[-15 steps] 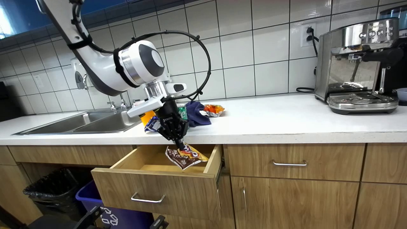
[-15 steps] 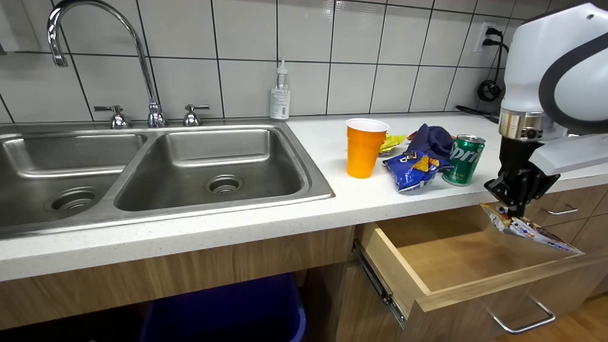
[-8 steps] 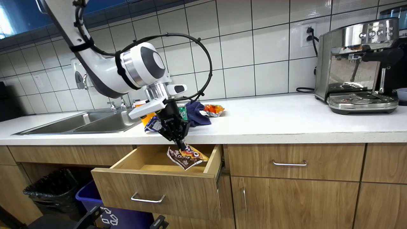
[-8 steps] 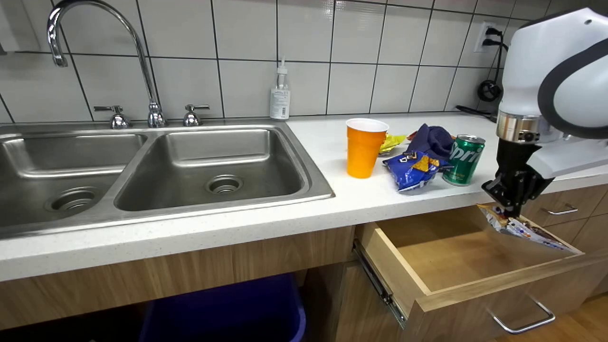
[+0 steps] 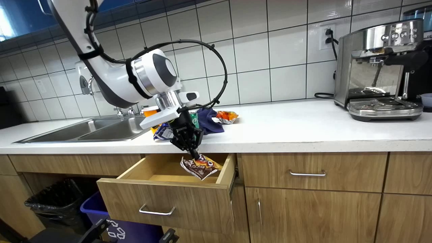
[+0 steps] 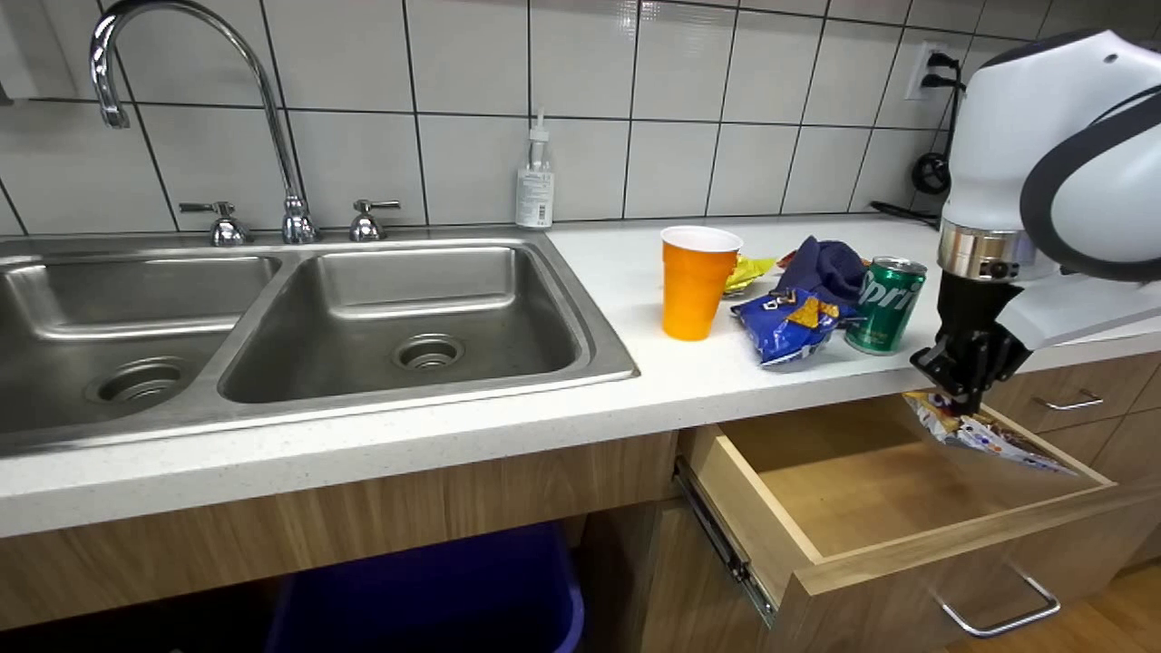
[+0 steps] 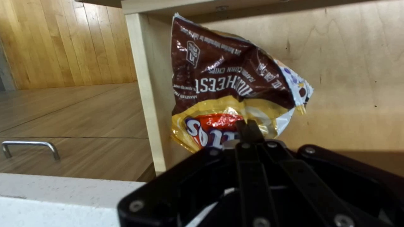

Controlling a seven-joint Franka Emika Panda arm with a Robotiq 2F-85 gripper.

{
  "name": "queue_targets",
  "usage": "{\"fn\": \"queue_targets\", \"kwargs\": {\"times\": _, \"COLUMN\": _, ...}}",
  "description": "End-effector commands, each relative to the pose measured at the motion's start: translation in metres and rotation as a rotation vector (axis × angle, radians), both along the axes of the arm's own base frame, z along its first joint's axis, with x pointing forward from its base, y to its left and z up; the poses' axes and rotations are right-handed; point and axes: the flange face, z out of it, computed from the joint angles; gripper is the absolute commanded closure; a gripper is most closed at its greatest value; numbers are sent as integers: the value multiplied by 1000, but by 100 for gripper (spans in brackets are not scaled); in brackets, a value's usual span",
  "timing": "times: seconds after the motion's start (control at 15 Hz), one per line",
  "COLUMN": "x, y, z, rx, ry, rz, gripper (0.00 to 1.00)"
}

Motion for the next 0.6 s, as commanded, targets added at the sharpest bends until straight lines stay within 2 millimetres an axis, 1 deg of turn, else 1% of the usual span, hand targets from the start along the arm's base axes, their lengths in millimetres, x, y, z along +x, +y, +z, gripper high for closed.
{"fn": "queue_targets", "kwargs": {"times": 0.0, "x": 7, "y": 1, "z": -4, "rx": -13, "ry": -18, "rz": 10, "gripper": 100}}
{"fn": "queue_targets", "kwargs": {"times": 0.07, "x": 7, "y": 2, "z": -5, "rx": -9, "ry": -14, "rz": 6, "gripper": 74}}
{"fn": "queue_targets", "kwargs": {"times": 0.13, "x": 8, "y": 2, "z": -5, "rx": -7, "ry": -12, "rz": 6, "gripper": 73}}
{"fn": "queue_targets", "kwargs": {"times": 0.53, "x": 9, "y": 4, "z": 2, "rx": 0, "ry": -19, "rz": 9, "gripper": 30}}
